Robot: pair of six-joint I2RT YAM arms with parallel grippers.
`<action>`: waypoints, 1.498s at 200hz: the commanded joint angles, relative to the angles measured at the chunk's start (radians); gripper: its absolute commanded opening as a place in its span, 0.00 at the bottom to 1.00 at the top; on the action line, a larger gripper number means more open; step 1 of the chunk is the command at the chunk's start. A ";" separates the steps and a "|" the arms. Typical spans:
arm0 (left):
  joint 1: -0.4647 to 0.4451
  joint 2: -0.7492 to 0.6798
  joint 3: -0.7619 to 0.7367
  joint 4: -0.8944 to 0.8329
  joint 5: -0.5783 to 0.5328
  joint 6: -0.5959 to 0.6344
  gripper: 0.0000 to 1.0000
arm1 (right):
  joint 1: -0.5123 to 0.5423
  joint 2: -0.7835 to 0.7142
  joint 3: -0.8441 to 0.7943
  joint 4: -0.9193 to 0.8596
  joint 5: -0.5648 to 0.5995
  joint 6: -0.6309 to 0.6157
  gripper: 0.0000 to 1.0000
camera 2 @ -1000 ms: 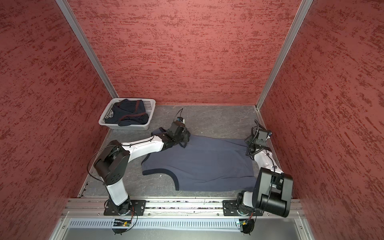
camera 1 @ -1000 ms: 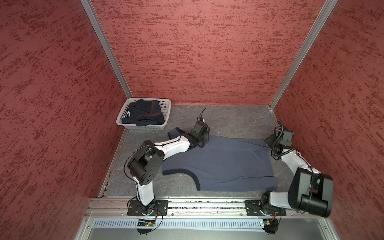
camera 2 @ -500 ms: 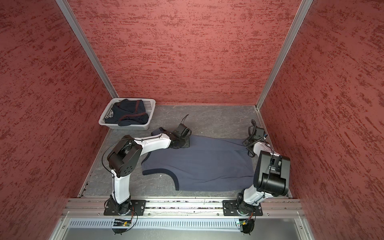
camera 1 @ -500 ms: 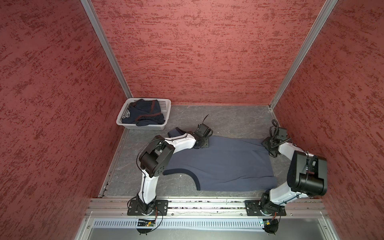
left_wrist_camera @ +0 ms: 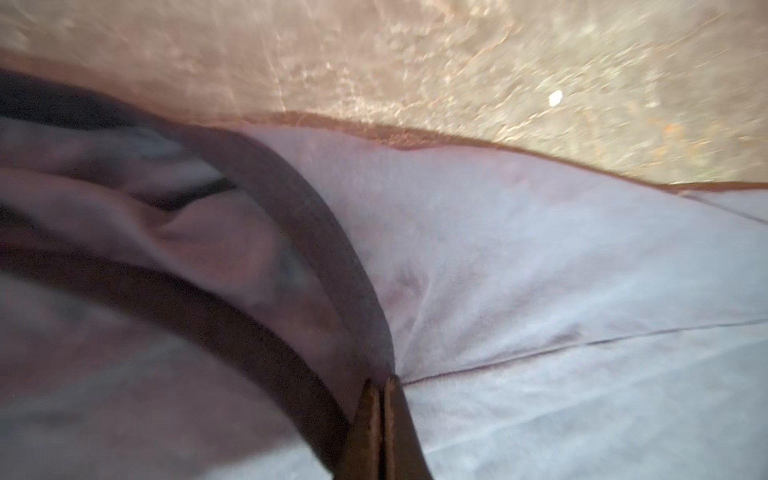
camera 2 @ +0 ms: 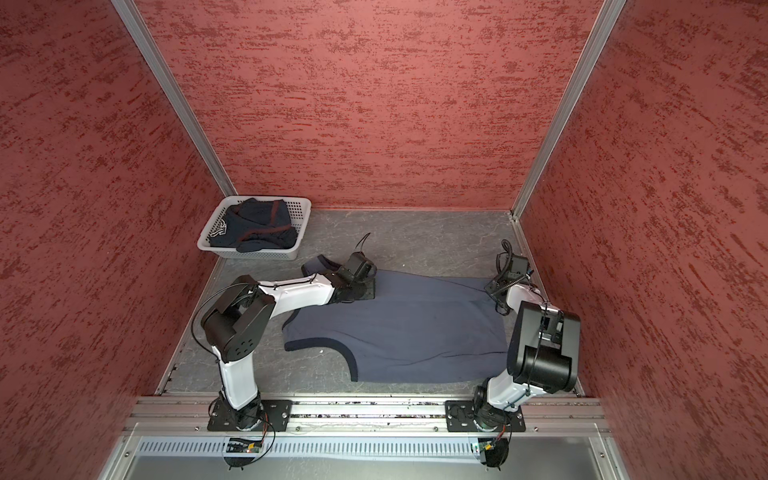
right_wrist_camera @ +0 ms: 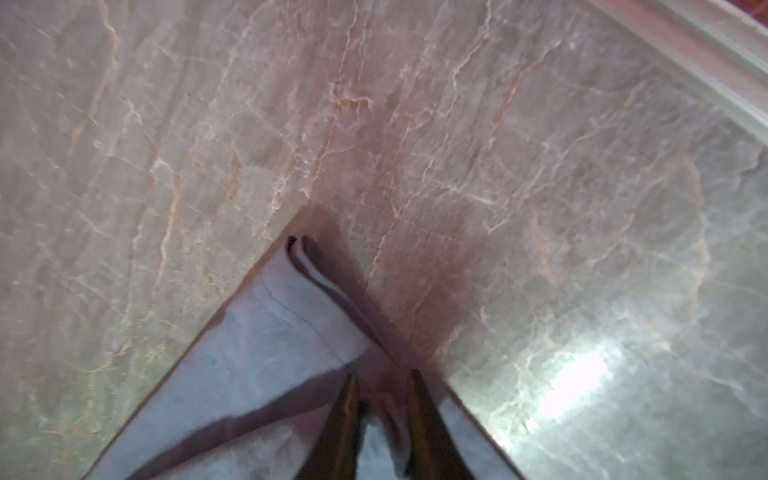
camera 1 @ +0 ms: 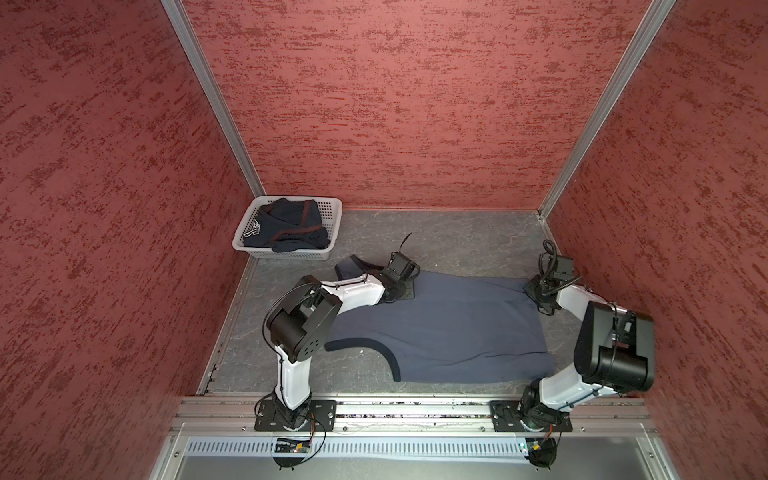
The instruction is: Fold and stack the tank tops
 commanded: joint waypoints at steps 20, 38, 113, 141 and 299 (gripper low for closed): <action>-0.004 -0.106 -0.057 0.095 -0.003 -0.009 0.00 | -0.007 -0.087 -0.014 -0.013 0.014 0.004 0.10; -0.007 -0.133 -0.084 0.106 -0.009 -0.017 0.00 | -0.007 -0.096 -0.020 -0.023 0.033 0.005 0.10; -0.022 -0.074 -0.131 0.082 -0.014 -0.066 0.03 | -0.006 -0.127 -0.126 0.014 0.042 0.057 0.18; -0.022 -0.088 -0.123 0.063 -0.017 -0.063 0.16 | -0.007 -0.147 -0.109 -0.022 0.088 0.059 0.34; -0.022 0.018 0.089 -0.194 -0.040 -0.107 0.47 | 0.038 -0.217 -0.076 -0.003 -0.073 -0.016 0.60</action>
